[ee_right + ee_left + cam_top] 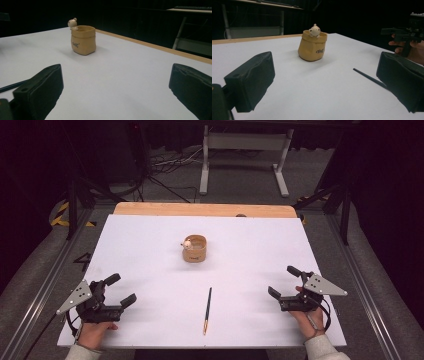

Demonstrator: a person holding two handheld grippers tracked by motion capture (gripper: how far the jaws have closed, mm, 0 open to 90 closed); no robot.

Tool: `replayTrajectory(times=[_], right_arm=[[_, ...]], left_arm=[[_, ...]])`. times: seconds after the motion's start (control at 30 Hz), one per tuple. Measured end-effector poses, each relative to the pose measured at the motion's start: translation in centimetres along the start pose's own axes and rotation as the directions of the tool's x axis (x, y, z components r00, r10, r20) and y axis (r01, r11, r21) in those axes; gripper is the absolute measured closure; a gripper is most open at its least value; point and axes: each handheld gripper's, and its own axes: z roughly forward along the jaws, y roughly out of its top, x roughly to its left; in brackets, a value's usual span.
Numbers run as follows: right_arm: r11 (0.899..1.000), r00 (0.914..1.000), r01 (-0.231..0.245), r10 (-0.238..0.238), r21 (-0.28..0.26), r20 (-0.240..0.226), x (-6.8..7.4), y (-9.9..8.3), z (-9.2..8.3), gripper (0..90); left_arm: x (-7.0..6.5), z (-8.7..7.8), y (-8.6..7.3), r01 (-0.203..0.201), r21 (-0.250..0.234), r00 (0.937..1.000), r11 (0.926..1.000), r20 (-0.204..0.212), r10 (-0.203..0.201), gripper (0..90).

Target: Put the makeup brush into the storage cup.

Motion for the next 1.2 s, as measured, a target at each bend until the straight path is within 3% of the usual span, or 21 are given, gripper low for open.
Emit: replayTrajectory(times=[0.2, 0.63, 0.77, 0.97, 1.2], right_arm=[[1.0, 0.9996, -0.018, 0.018, -0.008, 0.021, -0.1, 0.1, -0.1, 0.0], [1.0, 0.9997, -0.018, 0.018, 0.001, -0.014, 0.9, 0.8, 0.3, 0.0], [1.0, 0.9987, -0.005, 0.005, 0.003, -0.051, 1.7, 1.3, 1.0, 0.0], [0.999, 0.9948, -0.042, 0.04, -0.014, -0.094, 2.6, 1.8, 2.1, 0.0], [1.0, 0.9851, -0.02, 0.02, 0.003, -0.171, 4.6, 2.5, 3.8, 0.0]], left_arm=[[-0.3, -0.1, 0.2, -0.012, -0.004, 0.9999, 0.9999, -0.006, 0.012, 2.6], [-0.3, 0.1, 0.2, -0.025, -0.002, 0.9997, 0.9997, 0.006, 0.025, 3.4], [-0.4, 0.3, 0.3, -0.024, 0.002, 0.9997, 0.9997, 0.011, 0.024, 3.7], [-0.6, 0.4, 0.2, -0.032, 0.01, 0.9994, 0.9994, 0.013, 0.032, 3.7], [-0.5, 0.2, 0.2, -0.029, 0.004, 0.9995, 0.9996, 0.013, 0.029, 3.8]])
